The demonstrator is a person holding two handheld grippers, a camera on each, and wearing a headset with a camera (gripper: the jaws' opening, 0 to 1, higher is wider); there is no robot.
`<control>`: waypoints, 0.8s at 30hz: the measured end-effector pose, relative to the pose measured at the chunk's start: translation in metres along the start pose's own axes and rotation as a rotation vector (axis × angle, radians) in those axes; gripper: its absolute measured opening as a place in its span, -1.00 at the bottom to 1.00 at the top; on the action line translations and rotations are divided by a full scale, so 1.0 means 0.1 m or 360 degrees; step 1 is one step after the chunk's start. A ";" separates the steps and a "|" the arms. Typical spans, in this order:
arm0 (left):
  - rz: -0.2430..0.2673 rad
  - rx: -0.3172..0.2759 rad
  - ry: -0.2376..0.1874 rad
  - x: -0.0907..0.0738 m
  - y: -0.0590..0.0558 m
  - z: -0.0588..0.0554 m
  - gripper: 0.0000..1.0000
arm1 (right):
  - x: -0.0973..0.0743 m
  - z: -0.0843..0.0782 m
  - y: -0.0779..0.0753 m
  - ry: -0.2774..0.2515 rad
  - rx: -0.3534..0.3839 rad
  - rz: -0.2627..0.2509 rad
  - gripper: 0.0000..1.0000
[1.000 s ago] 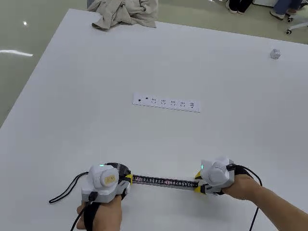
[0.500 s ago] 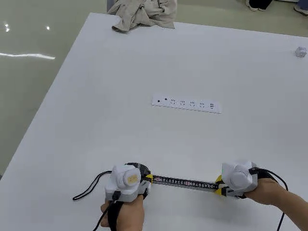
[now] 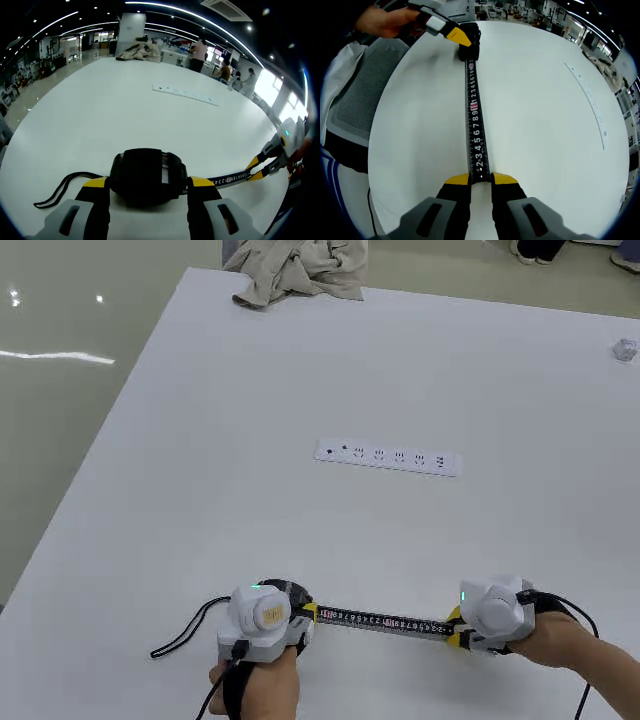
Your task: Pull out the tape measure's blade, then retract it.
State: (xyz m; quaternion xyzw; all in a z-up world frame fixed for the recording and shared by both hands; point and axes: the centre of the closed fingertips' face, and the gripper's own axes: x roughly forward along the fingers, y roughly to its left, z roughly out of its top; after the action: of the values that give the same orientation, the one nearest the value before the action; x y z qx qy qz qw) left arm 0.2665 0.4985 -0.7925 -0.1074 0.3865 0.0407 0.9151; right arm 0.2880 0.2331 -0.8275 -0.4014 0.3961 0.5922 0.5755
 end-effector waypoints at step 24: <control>-0.0018 0.0030 -0.0052 0.00 0.01 0.01 0.14 | 0.01 0.06 0.03 -0.0002 -0.0116 -0.0051 -0.72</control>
State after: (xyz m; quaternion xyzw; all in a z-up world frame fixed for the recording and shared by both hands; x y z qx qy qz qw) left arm 0.2665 0.4993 -0.7920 -0.1002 0.3713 0.0335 0.9225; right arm 0.2849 0.2387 -0.8258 -0.4280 0.3675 0.5971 0.5703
